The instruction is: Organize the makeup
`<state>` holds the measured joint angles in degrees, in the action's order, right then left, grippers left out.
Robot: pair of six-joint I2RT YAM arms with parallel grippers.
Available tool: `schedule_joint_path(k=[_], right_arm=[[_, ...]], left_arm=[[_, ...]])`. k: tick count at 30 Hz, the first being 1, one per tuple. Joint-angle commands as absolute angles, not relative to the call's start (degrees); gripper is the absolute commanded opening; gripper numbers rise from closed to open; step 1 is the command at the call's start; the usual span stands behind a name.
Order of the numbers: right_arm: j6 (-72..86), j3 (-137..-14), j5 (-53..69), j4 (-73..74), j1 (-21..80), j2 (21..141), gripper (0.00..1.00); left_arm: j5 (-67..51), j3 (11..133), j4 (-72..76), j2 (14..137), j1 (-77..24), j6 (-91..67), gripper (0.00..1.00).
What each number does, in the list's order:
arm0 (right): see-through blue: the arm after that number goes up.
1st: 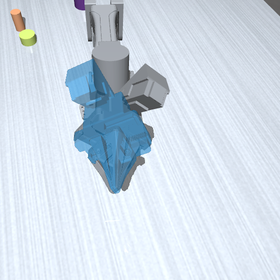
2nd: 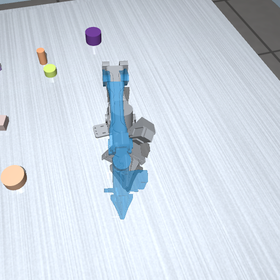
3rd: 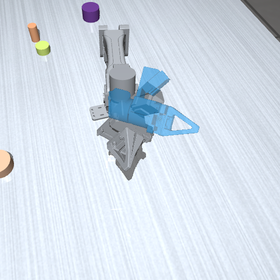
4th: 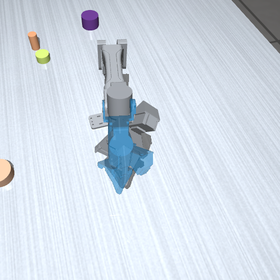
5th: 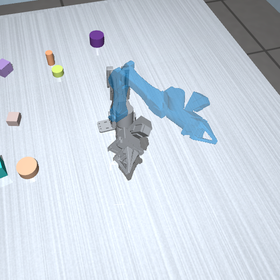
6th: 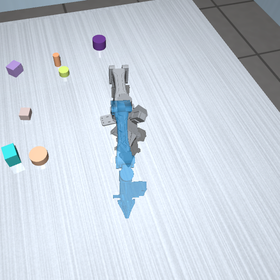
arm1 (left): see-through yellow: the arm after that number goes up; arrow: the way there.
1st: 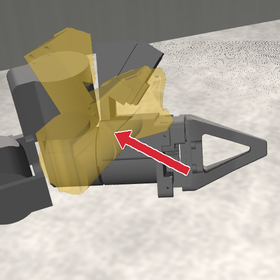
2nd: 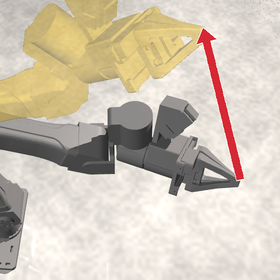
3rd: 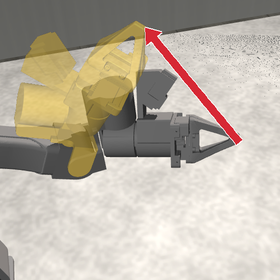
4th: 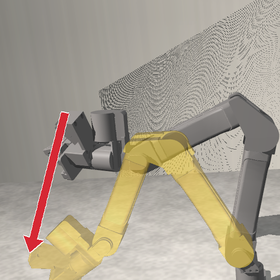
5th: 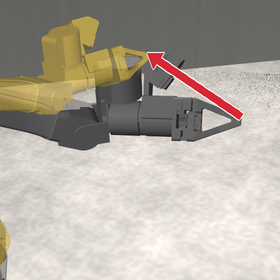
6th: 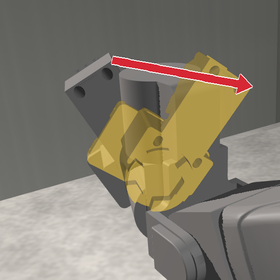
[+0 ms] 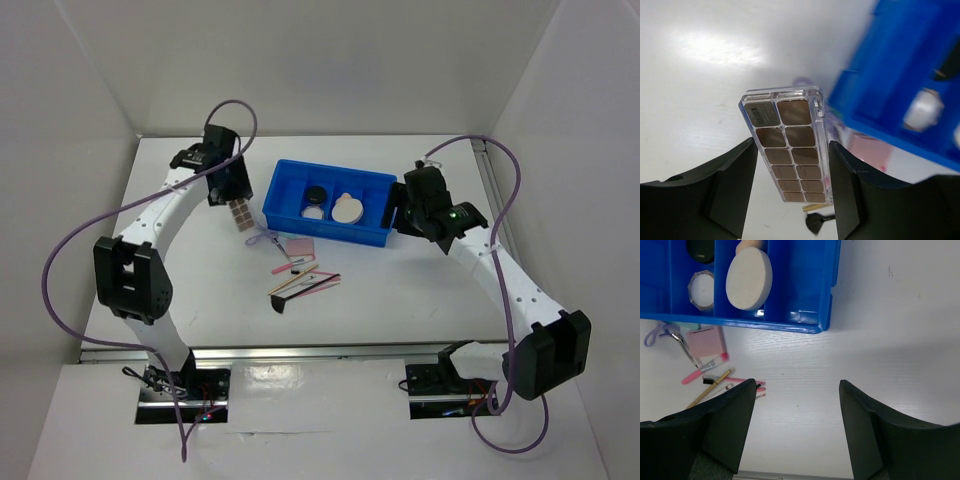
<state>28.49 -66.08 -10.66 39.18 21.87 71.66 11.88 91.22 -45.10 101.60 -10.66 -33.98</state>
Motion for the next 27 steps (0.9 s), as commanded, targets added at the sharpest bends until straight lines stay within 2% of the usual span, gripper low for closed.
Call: schedule_joint_path(k=[1, 5, 6, 10, 16, 19, 23, 24, 25, 27], right_arm=[[28.39, -67.06, -10.72, 36.47, 21.62, 72.25, 0.75], [28.39, -67.06, -10.72, 36.47, 21.62, 72.25, 0.75], [28.39, -67.06, -10.72, 36.47, 21.62, 72.25, 0.75], [28.39, -67.06, -10.72, 36.47, 21.62, 72.77, 0.75], [28.39, -66.53, -11.24, 36.47, 21.09, 72.77, 0.75], [27.86, -65.92, -11.86, 36.47, 20.57, 72.77, 0.75], [27.86, -65.92, -12.39, 37.09, 19.95, 72.77, 0.75], [27.86, -65.92, -12.39, 37.09, 19.95, 72.77, 0.75], [27.86, -65.92, -12.39, 37.09, 19.34, 72.77, 0.75], [27.33, -65.92, -12.39, 37.09, 19.34, 73.30, 0.75]], left_arm=[[3.90, 94.82, -39.91, 98.44, -13.44, -24.09, 0.26], [-1.31, 99.66, -37.71, 100.54, -17.31, -19.26, 0.23], [-1.32, 100.71, -37.18, 101.33, -19.23, -18.64, 0.19], [-3.07, 108.00, -37.18, 107.65, -23.19, -16.27, 0.19], [-3.78, 128.36, -41.91, 123.20, -26.80, -13.01, 0.19], [-1.24, 134.27, -44.21, 129.89, -28.04, -12.48, 0.19], [0.08, 133.77, -44.03, 132.45, -28.56, -12.48, 0.19], [0.09, 133.77, -44.03, 132.97, -28.56, -12.48, 0.21], [0.09, 133.25, -44.03, 133.67, -28.56, -12.48, 0.27], [1.84, 133.24, -44.03, 134.20, -28.56, -12.48, 0.52]])
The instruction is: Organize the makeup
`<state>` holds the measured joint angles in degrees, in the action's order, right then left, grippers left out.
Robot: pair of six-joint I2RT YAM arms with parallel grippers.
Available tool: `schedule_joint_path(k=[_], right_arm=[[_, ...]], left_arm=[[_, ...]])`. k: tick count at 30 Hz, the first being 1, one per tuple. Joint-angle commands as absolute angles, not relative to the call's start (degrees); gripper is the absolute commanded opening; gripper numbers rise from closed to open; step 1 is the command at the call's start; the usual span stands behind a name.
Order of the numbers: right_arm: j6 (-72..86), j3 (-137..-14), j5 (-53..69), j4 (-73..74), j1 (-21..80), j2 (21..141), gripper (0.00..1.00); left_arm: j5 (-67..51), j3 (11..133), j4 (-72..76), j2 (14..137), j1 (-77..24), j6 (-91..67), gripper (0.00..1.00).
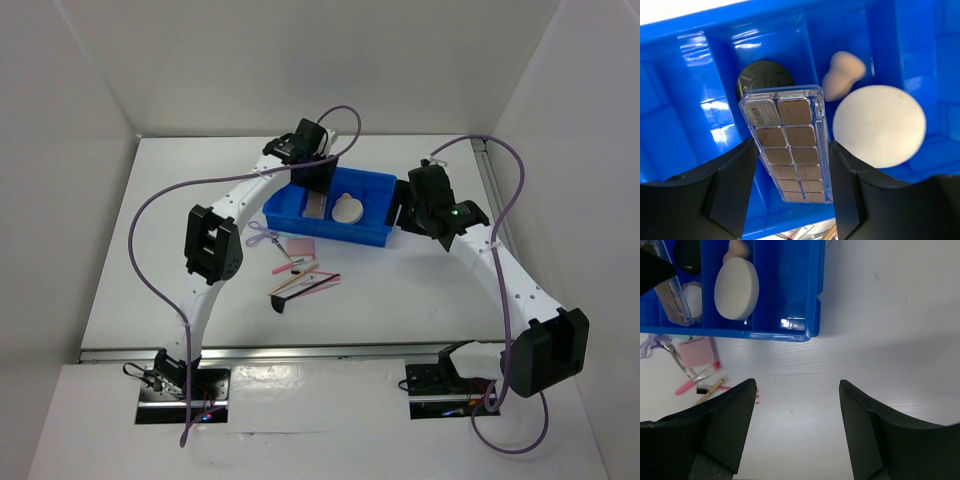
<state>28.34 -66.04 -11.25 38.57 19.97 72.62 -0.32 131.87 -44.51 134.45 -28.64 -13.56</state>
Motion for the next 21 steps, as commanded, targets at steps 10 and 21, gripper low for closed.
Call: schedule_joint_path(k=[10, 21], right_arm=[[27.33, -66.44, -11.16, 37.09, 19.34, 74.44, 0.75], [27.68, -69.60, -11.60, 39.29, 35.05, 77.68, 0.54]], left_arm=[[-1.85, 133.86, -44.03, 127.82, -29.62, -13.80, 1.00], [2.55, 106.55, -39.64, 99.34, -24.54, -22.58, 0.55]])
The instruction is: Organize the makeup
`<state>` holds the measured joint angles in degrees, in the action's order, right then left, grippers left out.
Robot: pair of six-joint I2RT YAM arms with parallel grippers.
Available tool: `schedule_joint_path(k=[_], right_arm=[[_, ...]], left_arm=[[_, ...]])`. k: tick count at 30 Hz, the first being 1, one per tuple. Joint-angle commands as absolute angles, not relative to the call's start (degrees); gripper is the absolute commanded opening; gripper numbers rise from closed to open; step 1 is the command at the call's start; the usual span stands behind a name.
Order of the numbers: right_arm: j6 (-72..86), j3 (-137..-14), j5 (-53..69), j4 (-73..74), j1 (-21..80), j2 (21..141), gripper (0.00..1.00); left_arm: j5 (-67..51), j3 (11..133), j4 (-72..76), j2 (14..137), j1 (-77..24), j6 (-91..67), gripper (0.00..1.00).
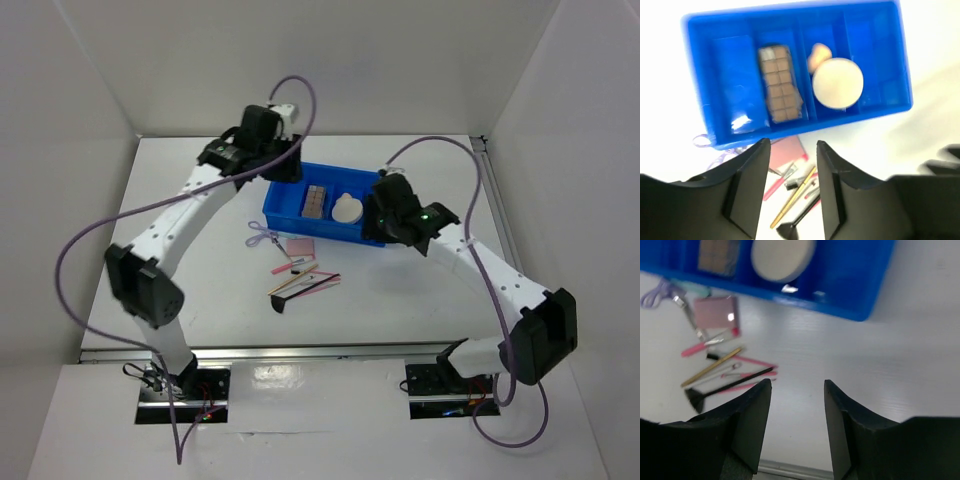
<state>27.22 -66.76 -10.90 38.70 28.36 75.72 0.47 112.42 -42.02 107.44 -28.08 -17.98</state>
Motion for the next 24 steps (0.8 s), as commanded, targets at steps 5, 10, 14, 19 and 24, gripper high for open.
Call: schedule_joint_path(k=[5, 10, 14, 19, 24], right_arm=[[31.46, -70.75, -12.66, 37.63, 47.53, 85.77, 0.53], [32.16, -74.44, -10.11, 36.39, 54.13, 95.53, 0.55], [43.29, -74.97, -9.49, 38.31, 54.67, 99.31, 0.61], [50.27, -73.74, -8.44, 35.77, 54.67, 100.99, 0.58], [52.38, -74.35, -8.44, 35.51, 54.67, 104.67, 0.50]], left_arm=[[2.55, 85.63, -39.01, 84.06, -18.55, -26.97, 0.50], [4.65, 72.54, -41.74, 75.51, -12.75, -29.61, 0.49], [2.64, 69.00, -41.75, 72.16, -10.11, -29.62, 0.49], [2.02, 68.99, -42.28, 71.02, -8.96, -29.62, 0.49], [2.02, 68.99, -42.89, 71.02, -8.96, -29.62, 0.48]])
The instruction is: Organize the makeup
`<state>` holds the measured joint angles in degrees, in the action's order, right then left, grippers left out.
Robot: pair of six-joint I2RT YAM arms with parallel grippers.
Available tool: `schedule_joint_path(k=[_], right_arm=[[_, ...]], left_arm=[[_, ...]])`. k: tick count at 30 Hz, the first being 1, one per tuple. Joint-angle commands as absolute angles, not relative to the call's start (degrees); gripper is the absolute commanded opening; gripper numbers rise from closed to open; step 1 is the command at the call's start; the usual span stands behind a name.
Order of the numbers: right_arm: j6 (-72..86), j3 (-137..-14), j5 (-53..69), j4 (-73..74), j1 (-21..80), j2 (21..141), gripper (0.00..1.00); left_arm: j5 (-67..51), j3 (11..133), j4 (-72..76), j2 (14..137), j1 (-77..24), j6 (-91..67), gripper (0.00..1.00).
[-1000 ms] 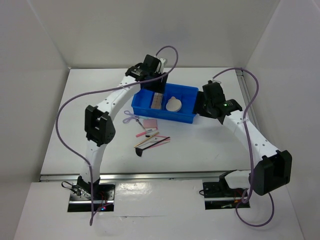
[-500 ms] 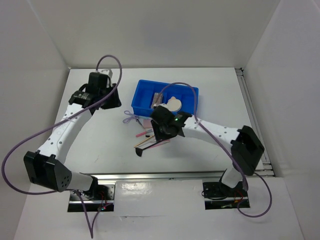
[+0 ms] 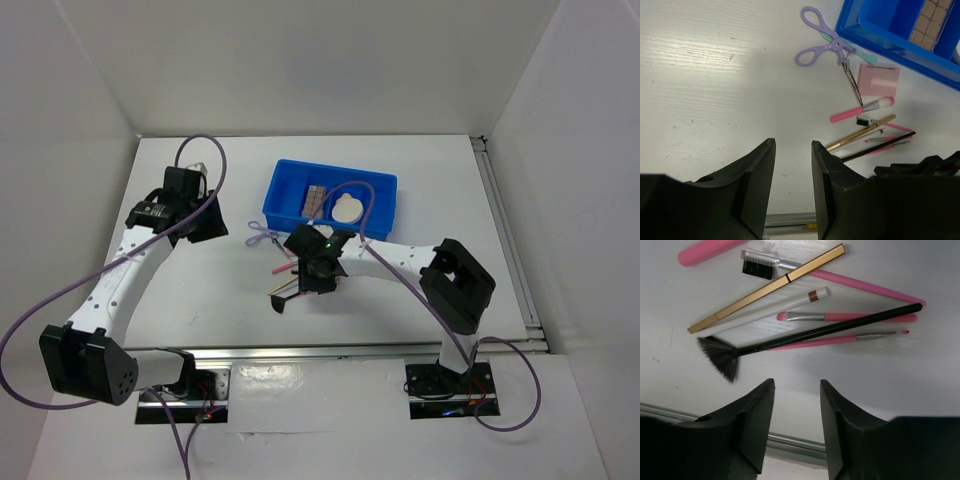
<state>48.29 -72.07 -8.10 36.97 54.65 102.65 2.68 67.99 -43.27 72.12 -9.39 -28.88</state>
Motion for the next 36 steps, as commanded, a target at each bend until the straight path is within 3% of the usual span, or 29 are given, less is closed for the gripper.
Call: schedule_joint_path(k=[1, 19, 23, 36], right_arm=[[52.38, -74.36, -8.96, 35.51, 54.67, 104.68, 0.47], [52.91, -73.83, -11.86, 34.89, 51.24, 110.56, 0.45], [53.44, -75.40, -13.80, 37.08, 51.24, 112.49, 0.49], [53.96, -74.36, -17.67, 38.06, 50.19, 111.19, 0.49]], left_arm=[[2.02, 68.99, -42.89, 71.02, -8.96, -29.62, 0.48], [2.02, 68.47, -42.89, 70.49, -8.96, -29.09, 0.48], [1.49, 68.47, -42.89, 71.02, -8.96, -28.57, 0.48], [0.36, 68.47, -42.37, 71.54, -8.96, -28.56, 0.48]])
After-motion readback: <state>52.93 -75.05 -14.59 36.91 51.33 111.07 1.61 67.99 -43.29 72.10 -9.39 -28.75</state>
